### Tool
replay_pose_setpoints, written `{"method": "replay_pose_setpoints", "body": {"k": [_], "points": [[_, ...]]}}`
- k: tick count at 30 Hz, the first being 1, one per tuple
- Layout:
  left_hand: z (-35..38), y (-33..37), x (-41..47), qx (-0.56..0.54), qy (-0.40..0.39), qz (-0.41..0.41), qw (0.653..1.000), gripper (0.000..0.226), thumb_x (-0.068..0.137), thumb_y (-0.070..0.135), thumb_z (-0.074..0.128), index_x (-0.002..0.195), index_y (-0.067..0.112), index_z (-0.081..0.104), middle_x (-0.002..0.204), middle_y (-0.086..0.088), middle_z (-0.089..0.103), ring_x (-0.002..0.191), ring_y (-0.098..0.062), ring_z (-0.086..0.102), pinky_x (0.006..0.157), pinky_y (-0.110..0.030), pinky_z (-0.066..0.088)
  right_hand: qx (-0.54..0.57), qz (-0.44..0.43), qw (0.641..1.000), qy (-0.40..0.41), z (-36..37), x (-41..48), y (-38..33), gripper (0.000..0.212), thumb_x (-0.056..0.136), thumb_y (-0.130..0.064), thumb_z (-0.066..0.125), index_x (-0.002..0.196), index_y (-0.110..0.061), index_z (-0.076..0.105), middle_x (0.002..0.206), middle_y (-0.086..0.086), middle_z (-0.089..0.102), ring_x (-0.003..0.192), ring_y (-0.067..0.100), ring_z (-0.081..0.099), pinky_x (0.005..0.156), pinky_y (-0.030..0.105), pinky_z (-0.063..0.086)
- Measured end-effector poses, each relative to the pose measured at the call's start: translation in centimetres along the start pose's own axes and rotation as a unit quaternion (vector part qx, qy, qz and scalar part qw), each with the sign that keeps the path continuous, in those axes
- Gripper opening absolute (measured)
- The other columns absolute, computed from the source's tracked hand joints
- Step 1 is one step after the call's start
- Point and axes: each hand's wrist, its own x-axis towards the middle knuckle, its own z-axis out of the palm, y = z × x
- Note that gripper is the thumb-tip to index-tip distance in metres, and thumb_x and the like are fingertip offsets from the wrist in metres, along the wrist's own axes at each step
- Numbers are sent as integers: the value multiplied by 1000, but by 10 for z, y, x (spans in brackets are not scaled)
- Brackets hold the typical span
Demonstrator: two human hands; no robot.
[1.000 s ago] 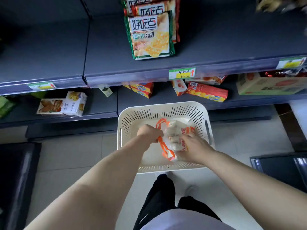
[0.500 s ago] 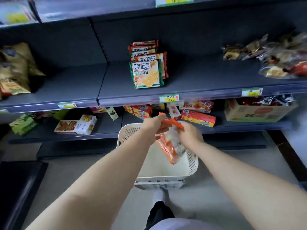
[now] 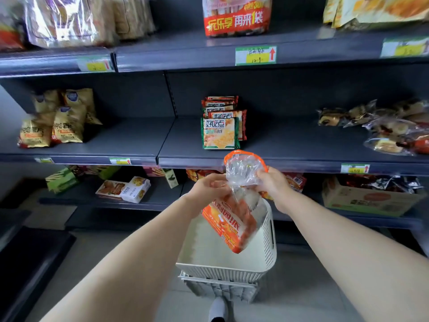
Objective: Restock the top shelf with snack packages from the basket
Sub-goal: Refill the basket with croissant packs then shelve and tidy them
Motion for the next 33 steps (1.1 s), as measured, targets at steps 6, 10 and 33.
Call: {"method": "replay_pose_setpoints", "body": {"k": [6,10,33], "points": [[5,29,-2,45,131,14,990,25,97,33,60,92,9,65,86,-8,72,68,-16,64,66,-27,54,47,7,999,-22,-11,-10,-17,34,94,-44,55,116,-18,51,118,2,63,102,19,61,82,34,48],[3,45,-4,61,201,-3,978,29,96,39,59,84,13,65,88,-9,72,80,-25,67,73,-32,55,4,11,997,-80,-23,-27,-12,74,83,-59,63,139,-20,35,129,-4,44,118,17,42,99,36,32],[12,69,-87,100,124,76,984,31,88,39,70,115,24,66,100,4,68,76,-4,61,59,-19,45,132,6,991,5,4,-62,-23,50,79,-49,73,112,-24,45,108,5,64,96,26,64,89,47,53]]}}
